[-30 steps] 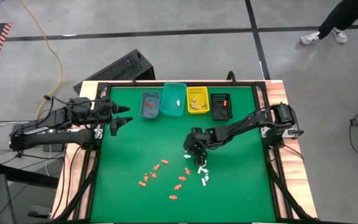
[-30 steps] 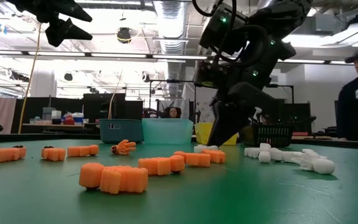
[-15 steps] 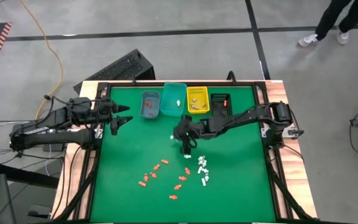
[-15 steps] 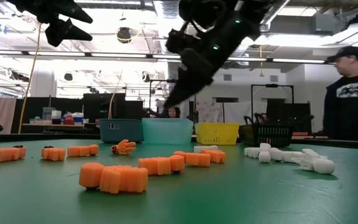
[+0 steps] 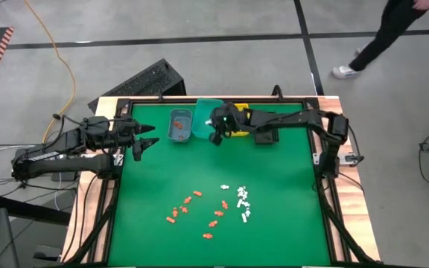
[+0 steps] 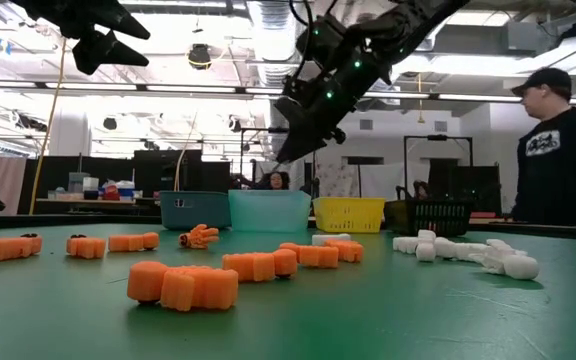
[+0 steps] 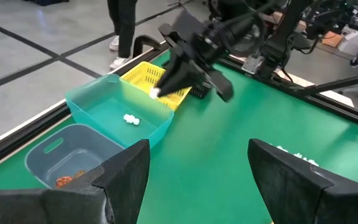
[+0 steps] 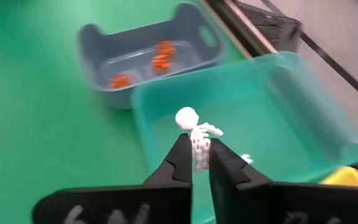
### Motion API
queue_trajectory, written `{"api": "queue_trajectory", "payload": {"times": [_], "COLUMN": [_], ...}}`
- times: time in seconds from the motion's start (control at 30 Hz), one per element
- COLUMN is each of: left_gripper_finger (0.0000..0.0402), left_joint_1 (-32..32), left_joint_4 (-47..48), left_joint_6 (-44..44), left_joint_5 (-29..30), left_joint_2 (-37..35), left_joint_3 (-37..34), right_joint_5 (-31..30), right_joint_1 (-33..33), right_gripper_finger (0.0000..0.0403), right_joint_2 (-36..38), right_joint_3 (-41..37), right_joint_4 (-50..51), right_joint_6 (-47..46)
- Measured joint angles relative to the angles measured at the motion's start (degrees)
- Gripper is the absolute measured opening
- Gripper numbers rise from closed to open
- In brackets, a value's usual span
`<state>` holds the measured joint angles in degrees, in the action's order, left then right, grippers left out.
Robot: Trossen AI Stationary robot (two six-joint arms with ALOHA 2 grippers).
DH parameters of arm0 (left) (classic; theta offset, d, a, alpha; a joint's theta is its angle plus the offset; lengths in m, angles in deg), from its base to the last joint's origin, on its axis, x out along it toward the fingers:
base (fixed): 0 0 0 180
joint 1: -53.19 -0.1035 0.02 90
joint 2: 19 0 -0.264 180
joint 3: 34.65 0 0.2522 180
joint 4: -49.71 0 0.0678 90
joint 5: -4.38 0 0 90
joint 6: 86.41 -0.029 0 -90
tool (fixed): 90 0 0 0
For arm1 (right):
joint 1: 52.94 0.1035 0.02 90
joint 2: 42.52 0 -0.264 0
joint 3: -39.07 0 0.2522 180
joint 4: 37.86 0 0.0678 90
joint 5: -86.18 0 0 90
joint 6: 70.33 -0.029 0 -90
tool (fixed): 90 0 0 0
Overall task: Sort Halloween decoration
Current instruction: Put the white skeleton toy into the blue transparent bin
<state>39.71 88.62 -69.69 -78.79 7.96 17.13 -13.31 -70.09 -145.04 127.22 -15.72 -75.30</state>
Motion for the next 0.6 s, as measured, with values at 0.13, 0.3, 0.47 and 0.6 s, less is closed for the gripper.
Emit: {"api": "queue_trajectory", "payload": {"times": [0.13,0.3,0.47,0.6], "left_gripper_finger": [0.0261,0.0261,0.0261,0.0261], "left_joint_1": [0.0,0.0,0.0,0.0], "left_joint_4": [0.0,0.0,0.0,0.0], "left_joint_6": [0.0,-0.1,-0.1,0.0], "left_joint_5": [0.1,0.1,0.1,0.1], "left_joint_2": [0.0,0.0,0.0,0.0], "left_joint_3": [0.0,0.0,0.0,0.0], "right_joint_5": [0.6,3.5,4.3,12.3], "right_joint_1": [-1.9,-2.5,-2.4,-1.2], "right_gripper_finger": [0.0077,0.0135,0.0175,0.0186], "right_joint_2": [0.0,0.0,0.0,0.1], "right_joint_3": [0.0,0.0,0.0,0.0], "right_joint_4": [-0.5,-0.9,-0.9,-0.4], "right_joint_6": [0.5,1.8,2.0,2.1]}}
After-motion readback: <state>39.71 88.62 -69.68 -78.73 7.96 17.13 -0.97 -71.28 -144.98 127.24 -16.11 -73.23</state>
